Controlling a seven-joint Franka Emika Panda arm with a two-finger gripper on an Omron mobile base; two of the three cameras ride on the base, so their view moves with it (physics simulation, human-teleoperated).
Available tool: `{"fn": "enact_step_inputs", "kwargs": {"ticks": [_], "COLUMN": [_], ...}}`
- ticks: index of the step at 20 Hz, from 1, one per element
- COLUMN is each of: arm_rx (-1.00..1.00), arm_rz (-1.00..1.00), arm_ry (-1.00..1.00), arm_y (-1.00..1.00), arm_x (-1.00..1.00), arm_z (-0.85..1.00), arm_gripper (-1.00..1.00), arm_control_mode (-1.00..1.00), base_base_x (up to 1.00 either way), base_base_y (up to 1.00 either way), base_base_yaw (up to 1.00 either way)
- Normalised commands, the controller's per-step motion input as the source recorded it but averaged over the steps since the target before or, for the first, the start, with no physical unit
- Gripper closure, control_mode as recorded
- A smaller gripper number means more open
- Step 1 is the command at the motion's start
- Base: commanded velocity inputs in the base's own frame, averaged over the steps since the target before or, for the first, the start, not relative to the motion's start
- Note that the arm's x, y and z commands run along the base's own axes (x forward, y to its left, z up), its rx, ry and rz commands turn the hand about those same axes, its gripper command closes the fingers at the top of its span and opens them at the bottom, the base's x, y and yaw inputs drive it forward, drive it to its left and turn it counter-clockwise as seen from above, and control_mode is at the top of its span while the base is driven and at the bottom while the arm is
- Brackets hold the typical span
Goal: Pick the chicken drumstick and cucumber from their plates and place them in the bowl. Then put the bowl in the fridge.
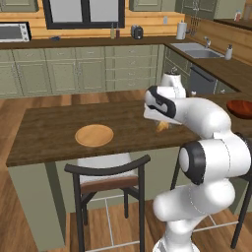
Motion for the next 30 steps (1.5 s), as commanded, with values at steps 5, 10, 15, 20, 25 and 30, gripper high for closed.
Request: {"fn": "enact_step_inputs", "kwargs": {"ticks": [5, 10, 15, 20, 25, 30], "arm_rx": [0.0, 0.0, 0.0, 0.0, 0.0, 0.0], "arm_rz": [0.0, 0.0, 0.0, 0.0, 0.0, 0.0], "arm_ry": [0.0, 0.0, 0.0, 0.0, 0.0, 0.0], "arm_y": [-0.05, 0.0, 0.0, 0.0, 0.0, 0.0], "arm_x": [-0.06, 0.0, 0.0, 0.0, 0.0, 0.0], "arm_z": [0.01, 0.0, 0.0, 0.0, 0.0, 0.0], "arm_gripper": [1.0, 1.0, 1.0, 1.0, 1.0, 1.0], "arm_control_mode": [-1.0, -1.0, 1.0, 1.0, 1.0, 1.0], "base_base_x": [0.0, 0.0, -0.06, -0.03, 0.04, 0.35], "base_base_y": [0.0, 0.0, -0.43, -1.0, -1.0, -0.75], "base_base_yaw": [0.0, 0.0, 0.0, 0.0, 0.0, 0.0]}}
